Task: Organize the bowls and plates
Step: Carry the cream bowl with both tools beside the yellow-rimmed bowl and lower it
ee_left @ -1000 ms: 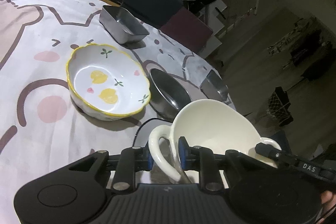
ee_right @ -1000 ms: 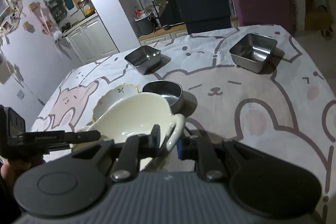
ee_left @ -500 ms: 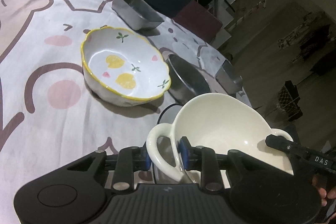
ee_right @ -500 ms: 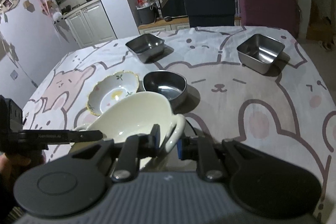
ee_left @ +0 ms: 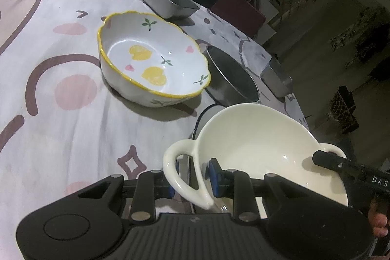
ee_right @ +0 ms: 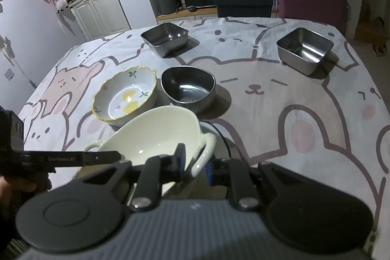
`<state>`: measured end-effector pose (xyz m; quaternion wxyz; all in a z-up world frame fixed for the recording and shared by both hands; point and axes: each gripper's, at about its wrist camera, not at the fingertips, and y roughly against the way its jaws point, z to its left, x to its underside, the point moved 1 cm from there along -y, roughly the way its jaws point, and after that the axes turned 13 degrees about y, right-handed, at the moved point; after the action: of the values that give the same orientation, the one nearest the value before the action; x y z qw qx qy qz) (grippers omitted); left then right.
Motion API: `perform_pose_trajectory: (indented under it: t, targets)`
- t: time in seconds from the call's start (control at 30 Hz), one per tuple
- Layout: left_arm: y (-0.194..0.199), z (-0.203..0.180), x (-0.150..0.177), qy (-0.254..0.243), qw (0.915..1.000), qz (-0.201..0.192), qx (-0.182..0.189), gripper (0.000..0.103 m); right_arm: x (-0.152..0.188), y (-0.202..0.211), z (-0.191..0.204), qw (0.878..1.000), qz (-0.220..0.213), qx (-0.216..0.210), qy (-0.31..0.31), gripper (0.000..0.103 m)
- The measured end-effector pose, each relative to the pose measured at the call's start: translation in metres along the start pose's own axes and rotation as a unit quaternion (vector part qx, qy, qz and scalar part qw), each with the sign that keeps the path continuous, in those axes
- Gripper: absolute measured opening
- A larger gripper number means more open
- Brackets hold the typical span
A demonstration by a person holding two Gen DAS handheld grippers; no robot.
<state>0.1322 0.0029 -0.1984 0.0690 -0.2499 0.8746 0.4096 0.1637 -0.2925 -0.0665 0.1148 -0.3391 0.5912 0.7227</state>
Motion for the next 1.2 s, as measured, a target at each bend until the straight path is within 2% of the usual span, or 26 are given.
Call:
perform_pose_trajectory:
  t: [0.4,0.57,1.2]
  targets:
    - [-0.004,-0.007,0.002,-0.015,0.9997,0.002,-0.018,0.028,0.001,-0.007,-0.002,1.0,0.022,0.005,-0.007,0.021]
    - [-0.007,-0.01,0.004,-0.024,0.9994,0.007,-0.024,0.028,0.004,-0.013,-0.008,0.999,0.044,0.009,-0.028,0.021]
    - [-0.006,-0.014,0.004,-0.034,0.9987,0.008,-0.037,0.028,0.009,-0.03,-0.019,0.994,0.08,0.003,-0.068,0.022]
